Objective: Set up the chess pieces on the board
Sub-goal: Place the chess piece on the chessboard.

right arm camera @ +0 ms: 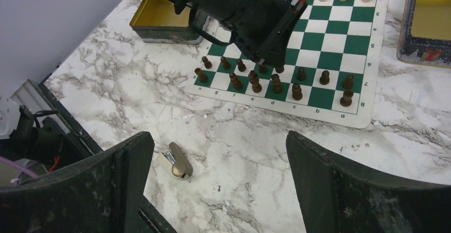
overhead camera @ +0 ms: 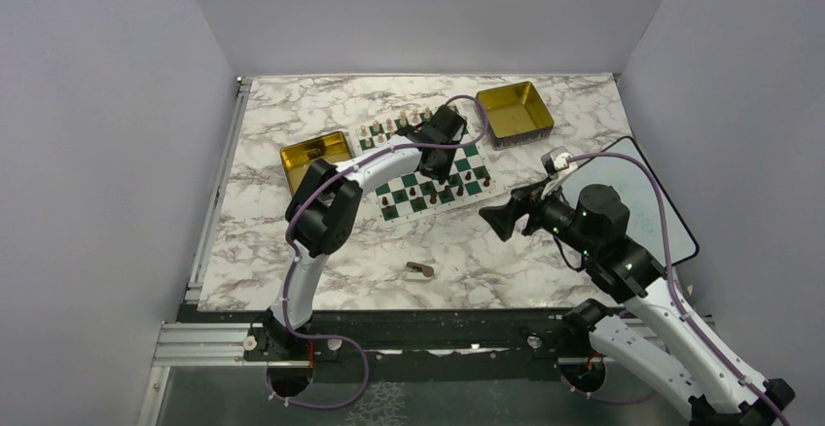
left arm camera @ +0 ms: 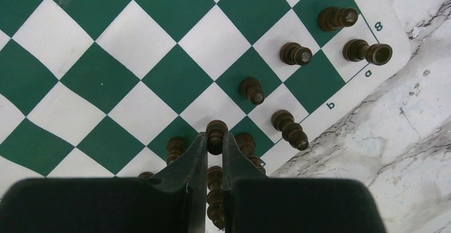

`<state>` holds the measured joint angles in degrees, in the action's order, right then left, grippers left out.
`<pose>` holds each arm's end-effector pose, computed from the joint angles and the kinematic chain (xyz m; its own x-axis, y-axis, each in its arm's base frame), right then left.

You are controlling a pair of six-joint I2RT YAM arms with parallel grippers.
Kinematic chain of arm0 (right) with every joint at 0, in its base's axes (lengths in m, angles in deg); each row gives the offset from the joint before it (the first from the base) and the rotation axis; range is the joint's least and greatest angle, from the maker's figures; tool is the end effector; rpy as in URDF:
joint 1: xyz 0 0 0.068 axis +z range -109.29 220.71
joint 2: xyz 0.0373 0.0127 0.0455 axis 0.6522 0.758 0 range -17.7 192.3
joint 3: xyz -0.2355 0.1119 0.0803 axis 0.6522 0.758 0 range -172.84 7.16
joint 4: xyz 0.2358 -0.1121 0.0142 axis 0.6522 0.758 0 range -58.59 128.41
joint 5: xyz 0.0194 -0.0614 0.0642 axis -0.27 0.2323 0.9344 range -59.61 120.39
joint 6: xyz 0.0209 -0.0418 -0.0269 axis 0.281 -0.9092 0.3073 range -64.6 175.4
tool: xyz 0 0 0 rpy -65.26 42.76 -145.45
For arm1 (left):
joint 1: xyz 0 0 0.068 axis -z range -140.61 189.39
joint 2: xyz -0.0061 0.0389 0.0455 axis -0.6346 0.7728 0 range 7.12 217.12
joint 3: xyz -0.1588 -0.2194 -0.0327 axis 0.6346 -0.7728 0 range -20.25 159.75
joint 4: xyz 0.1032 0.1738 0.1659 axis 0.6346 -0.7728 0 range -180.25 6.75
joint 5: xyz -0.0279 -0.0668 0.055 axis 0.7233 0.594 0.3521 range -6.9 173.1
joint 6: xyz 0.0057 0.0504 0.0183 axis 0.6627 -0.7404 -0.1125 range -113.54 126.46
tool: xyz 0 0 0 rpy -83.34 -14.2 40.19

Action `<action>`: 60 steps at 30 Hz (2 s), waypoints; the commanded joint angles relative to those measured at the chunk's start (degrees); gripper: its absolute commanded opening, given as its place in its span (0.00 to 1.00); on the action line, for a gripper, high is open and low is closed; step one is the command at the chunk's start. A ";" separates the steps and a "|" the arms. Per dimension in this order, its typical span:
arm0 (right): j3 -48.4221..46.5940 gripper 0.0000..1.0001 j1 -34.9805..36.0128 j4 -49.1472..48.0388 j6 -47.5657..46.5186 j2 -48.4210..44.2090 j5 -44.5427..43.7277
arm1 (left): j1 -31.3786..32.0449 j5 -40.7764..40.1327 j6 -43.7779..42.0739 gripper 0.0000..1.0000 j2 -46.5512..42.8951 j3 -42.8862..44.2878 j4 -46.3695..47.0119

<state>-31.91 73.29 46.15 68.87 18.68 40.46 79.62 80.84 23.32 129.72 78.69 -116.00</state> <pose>0.1281 0.0893 0.3188 -0.3281 0.0625 -0.9426 -0.6148 0.7435 0.2633 0.3608 -0.3033 0.2012 -0.7910 0.2896 -0.5389 0.4172 0.8996 -0.1289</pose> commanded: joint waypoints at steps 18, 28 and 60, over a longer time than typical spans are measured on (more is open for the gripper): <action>-1.57 1.00 0.23 -0.61 0.17 0.94 -1.04 | 0.37 -2.20 -1.57 0.17 2.91 3.12 -0.55; -0.84 1.00 0.21 -1.18 0.93 0.63 -0.95 | 0.32 -2.39 -2.18 0.26 3.52 3.30 -1.15; -0.48 1.00 0.21 -0.68 2.67 2.76 -0.44 | -11.13 -4.88 5.25 0.41 -15.44 -1.28 0.08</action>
<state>-31.88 73.29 46.26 70.58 20.45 40.26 74.13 77.89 25.33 121.79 82.88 -119.39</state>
